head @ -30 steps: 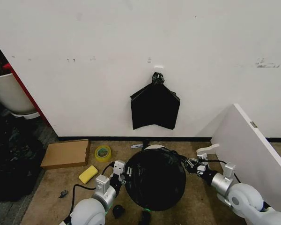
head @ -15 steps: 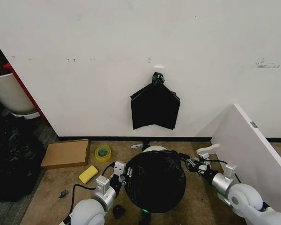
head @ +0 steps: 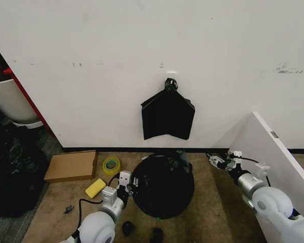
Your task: Place the garbage bag over the trash bin.
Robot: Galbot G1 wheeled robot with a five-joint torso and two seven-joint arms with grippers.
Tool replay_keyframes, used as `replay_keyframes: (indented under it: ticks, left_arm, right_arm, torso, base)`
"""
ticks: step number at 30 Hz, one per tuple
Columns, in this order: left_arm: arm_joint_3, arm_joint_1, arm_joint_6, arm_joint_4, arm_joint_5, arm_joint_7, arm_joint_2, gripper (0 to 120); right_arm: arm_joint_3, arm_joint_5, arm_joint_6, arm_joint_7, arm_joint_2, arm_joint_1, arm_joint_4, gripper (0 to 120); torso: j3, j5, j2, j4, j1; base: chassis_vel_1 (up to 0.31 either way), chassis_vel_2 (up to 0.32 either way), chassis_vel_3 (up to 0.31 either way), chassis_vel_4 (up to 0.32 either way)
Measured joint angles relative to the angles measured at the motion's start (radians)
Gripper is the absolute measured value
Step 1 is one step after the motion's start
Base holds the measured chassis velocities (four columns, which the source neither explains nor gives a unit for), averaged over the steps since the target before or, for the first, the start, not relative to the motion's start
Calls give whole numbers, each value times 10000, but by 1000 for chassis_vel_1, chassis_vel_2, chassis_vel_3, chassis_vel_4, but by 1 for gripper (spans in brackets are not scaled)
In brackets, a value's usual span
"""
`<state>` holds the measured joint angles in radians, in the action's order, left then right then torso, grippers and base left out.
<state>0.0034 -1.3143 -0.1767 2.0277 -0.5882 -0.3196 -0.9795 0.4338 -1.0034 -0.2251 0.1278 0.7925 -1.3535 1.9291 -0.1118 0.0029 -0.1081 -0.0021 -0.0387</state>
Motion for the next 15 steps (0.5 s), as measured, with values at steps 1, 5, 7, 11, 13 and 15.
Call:
replay_keyframes:
  ticks: [1,5,7,11,13,15]
  left_arm:
    - [-3,0,-28,18,-59,-128,-58,0]
    - [-10,112,-213,-37,-411,-724,-352,0]
    - [8,231,-294,-148,-615,-1094,-570,0]
    - [257,710,-526,-413,-1175,-1935,-1151,0]
    - [332,842,-552,-476,-1190,-2065,-1263,0]
    - [577,1228,-631,-649,-1192,-2388,-1608,0]
  right_arm:
    - [-2,-19,-89,161,18,-23,180,91]
    - [39,-114,-329,947,64,-402,1283,99]
    - [4,126,-411,1457,132,-733,2096,98]
    - [-535,1298,-1174,2756,638,-1314,4085,80]
    - [-599,1384,-1453,2862,727,-1354,4332,77]
    - [-769,1491,-2227,3116,939,-1380,4809,68]
  torso:
    - [0,2,0,0,0]
    - [0,-3,0,4,0]
    - [0,-5,0,3,0]
    - [1,-5,-1,1,1]
    - [1,-5,-1,2,1]
    - [1,-4,-1,1,1]
  base:
    - [0,0,0,0]
    - [0,0,0,0]
    - [0,0,0,0]
    - [0,0,0,0]
    - [0,0,0,0]
    - [0,0,0,0]
